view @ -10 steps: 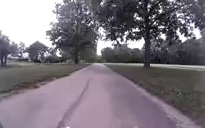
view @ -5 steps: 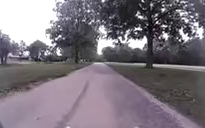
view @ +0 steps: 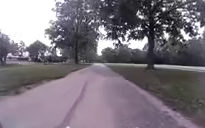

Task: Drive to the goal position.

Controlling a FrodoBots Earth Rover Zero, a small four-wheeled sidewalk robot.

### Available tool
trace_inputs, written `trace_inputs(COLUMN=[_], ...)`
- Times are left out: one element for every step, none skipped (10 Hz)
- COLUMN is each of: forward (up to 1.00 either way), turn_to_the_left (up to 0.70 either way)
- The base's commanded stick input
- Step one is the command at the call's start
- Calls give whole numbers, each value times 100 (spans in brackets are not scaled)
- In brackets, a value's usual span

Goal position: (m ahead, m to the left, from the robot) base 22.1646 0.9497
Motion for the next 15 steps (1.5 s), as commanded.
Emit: trace_inputs(forward=[70,70,70,70,70,70,70,70,70,70,70,70,70,70,70], turn_to_the_left=[0,0,0,0,0,0,0,0,0,0,0,0,0,0,1])
